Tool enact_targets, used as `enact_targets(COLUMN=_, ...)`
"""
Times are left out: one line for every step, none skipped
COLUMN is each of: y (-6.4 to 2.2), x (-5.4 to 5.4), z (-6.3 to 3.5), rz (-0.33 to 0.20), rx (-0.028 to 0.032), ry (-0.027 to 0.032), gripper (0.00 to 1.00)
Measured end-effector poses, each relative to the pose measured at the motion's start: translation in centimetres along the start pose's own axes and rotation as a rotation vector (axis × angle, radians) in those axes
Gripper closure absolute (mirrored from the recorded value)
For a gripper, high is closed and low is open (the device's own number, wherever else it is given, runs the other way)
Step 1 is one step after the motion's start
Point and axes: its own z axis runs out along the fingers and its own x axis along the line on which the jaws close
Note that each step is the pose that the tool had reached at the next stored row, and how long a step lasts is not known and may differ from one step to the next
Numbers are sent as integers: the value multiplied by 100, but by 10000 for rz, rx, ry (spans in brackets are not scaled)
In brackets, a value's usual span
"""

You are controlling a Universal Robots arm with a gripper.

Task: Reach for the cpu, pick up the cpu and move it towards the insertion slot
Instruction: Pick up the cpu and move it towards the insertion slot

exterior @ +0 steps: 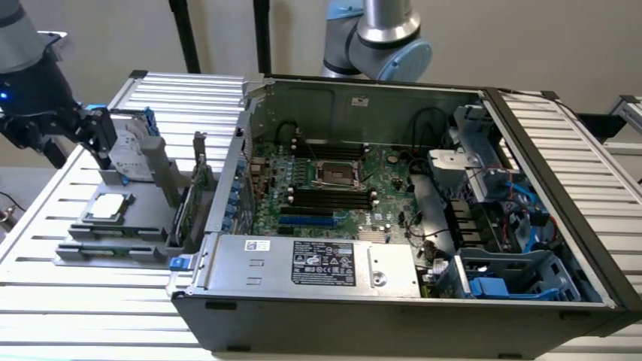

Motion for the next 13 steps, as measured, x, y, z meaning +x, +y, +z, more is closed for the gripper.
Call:
enact_targets(y=-2, x=0, z=18, rz=0, rx=0, ry=0, gripper=29)
enact_targets(y=-5, x=0, z=36, rz=0, rx=1, ry=2, gripper=29)
enact_targets(y=-7, x=0, z=54, rz=0, rx=0, ry=1, gripper=29)
enact_targets(y=-10, x=0, z=72, rz=0, rx=0, ry=1, gripper=29)
enact_targets(y=-12, x=0, z=89, rz=0, rx=1, ry=1, gripper=29)
enact_targets(y=-14, x=0, z=107, rz=0, rx=1, ry=1, gripper=29)
enact_targets(y=-17, x=0, z=127, rz=0, rx=0, ry=1, gripper=29)
enact_targets(y=-19, x=-1, z=146, rz=0, rx=0, ry=0, gripper=29)
enact_targets(y=-22, x=-1, z=163, rz=0, rx=0, ry=1, gripper=29)
enact_targets(y=-24, x=-1, z=181, rz=0, rx=1, ry=1, gripper=29)
enact_targets(y=-26, x=-1, z=199, rz=0, rx=1, ry=1, gripper=29)
enact_targets(y=-29, x=-1, z=218, rz=0, rx=1, ry=0, gripper=29)
enact_targets(y=-31, x=-1, z=235, rz=0, rx=0, ry=1, gripper=29)
